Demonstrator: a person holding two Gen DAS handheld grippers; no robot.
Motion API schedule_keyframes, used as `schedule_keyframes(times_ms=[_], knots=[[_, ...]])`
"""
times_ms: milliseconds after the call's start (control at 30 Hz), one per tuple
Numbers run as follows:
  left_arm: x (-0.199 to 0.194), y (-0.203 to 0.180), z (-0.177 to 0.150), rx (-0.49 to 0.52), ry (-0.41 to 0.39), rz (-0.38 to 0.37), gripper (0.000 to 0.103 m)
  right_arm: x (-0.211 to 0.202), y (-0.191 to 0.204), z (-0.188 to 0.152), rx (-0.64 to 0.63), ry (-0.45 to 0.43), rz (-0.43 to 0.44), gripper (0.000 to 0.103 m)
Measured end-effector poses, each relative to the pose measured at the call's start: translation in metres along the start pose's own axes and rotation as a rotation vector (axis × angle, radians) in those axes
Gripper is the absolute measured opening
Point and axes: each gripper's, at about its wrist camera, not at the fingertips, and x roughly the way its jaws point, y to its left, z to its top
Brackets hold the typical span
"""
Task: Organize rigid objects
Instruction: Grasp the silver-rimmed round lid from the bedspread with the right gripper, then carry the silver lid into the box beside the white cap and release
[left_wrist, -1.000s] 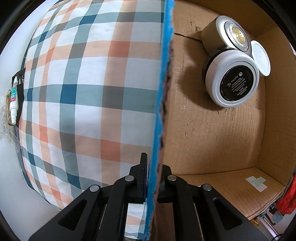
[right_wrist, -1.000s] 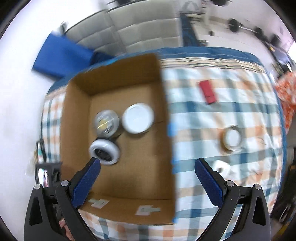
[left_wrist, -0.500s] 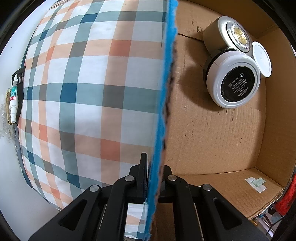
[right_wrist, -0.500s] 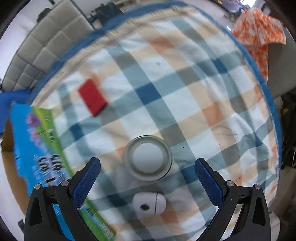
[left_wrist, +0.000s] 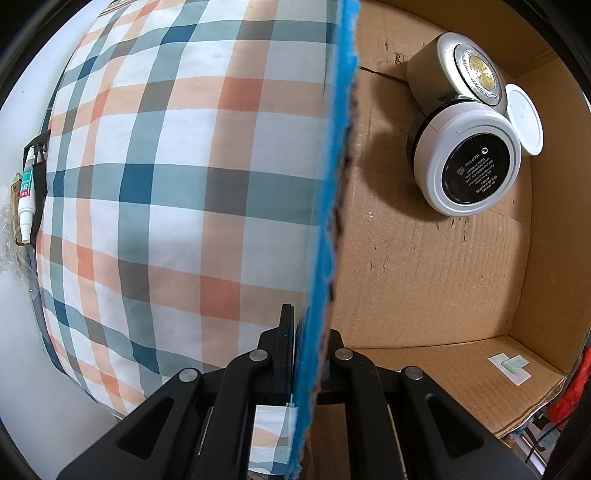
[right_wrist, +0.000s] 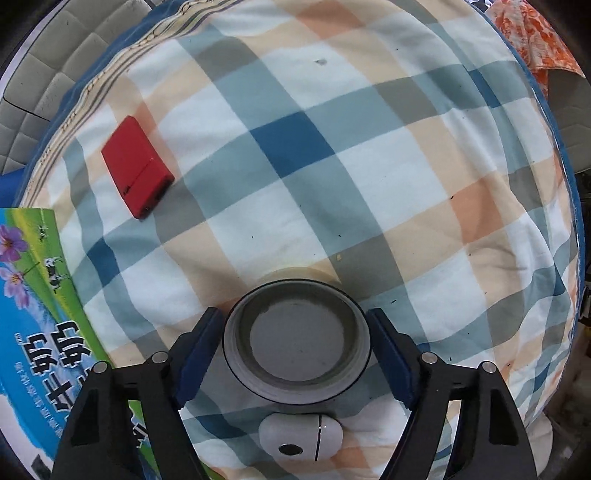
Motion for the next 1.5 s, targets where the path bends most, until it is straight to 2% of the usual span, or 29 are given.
schedule_keyframes(times_ms=[67,233,367,633,867,1067,1233,1500], knots=[[0.0,0.0,0.0,0.0,0.0,0.001,0.005,0.0,0.002,0.0,-0.005,-0.005,-0.012,0.067],[0.001,0.0,0.0,0.002,0.001,0.002,0.005,-0.007,0.017,-0.007,-0.058,-0.021,-0.047,0.067],[0.001,-0.003,0.0,0.006,0.001,0.004,0.005,-0.032,0.039,-0.022,-0.145,-0.075,-0.058,0.067],[0.0,-0.007,0.0,0.01,0.0,0.007,0.005,-0.116,0.108,-0.074,-0.365,-0.217,0.035,0.067],[0.001,-0.009,0.0,0.016,-0.001,0.01,0.005,-0.165,0.142,-0.135,-0.501,-0.262,0.124,0.067],[0.0,-0.012,-0.001,0.019,-0.004,0.007,0.004,-0.182,0.166,-0.17,-0.551,-0.266,0.168,0.067],[-0.002,-0.01,-0.001,0.02,-0.006,0.001,0.004,-0.182,0.179,-0.19,-0.589,-0.26,0.171,0.067],[-0.006,-0.008,-0.002,0.022,-0.009,-0.005,0.004,-0.166,0.185,-0.194,-0.598,-0.245,0.145,0.067]])
